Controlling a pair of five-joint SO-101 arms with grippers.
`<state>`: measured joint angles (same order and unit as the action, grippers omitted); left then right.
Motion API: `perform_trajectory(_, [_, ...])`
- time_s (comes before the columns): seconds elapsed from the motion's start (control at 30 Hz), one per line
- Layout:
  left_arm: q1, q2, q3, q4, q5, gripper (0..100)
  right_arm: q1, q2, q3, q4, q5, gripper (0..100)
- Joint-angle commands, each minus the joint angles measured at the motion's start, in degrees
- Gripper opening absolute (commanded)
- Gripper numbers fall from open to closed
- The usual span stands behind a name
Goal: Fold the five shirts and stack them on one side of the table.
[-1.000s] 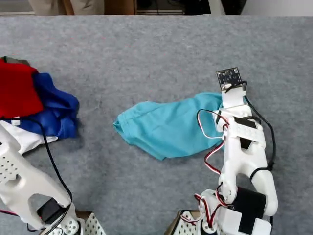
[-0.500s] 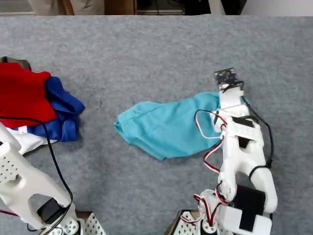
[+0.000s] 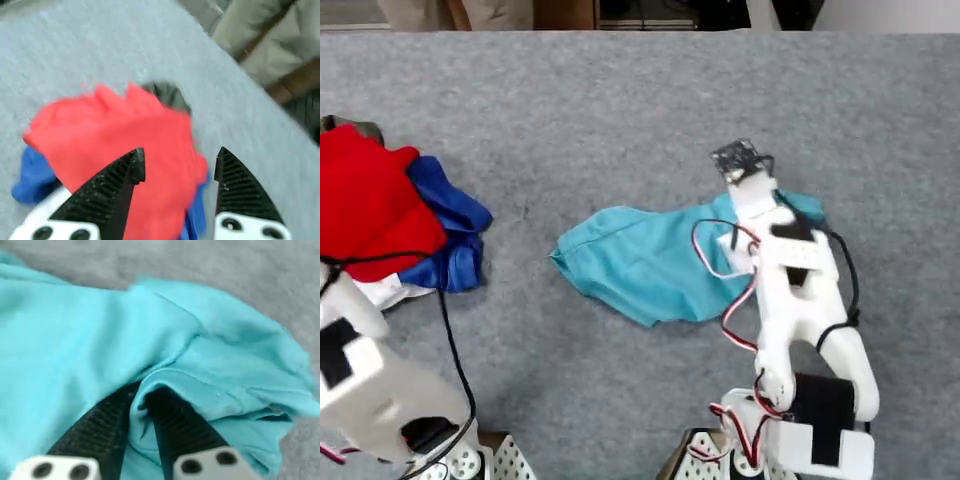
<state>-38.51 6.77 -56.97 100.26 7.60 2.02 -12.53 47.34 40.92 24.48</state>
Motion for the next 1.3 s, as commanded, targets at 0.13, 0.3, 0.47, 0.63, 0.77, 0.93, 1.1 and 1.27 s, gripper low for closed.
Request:
perform_trajectory(0.13, [12.75,-7.78,31.74,-1.14,-0.35,23,-10.15,-7.69,-16.57,22.77,0.70,0.5])
perform_trajectory(0.3, [13.89,-7.69,49.49,-21.45,-0.26,23,-11.21,-9.01,-24.57,31.56,0.70,0.5])
perform_trajectory(0.47, [13.45,-6.73,67.08,-44.22,-0.70,22,-11.56,-8.75,-26.77,32.09,0.79,0.5])
perform_trajectory(0.63, [9.58,-3.38,74.37,-58.02,-0.26,13,-12.44,-8.75,-26.33,28.92,0.79,0.7])
perform_trajectory(0.77, [4.75,1.27,71.03,-60.66,-0.26,3,-12.44,-9.01,-26.33,25.67,0.79,0.7])
perform_trajectory(0.93, [-1.85,3.12,59.34,-52.66,1.32,2,-14.90,-9.10,-28.09,25.67,0.79,0.8])
perform_trajectory(1.1, [-5.27,3.03,43.34,-38.33,3.16,2,-20.79,-9.10,-31.52,25.76,0.79,0.8])
perform_trajectory(1.27, [-2.55,3.03,29.19,-24.62,2.99,4,-23.96,-9.10,-39.16,28.75,0.79,0.8])
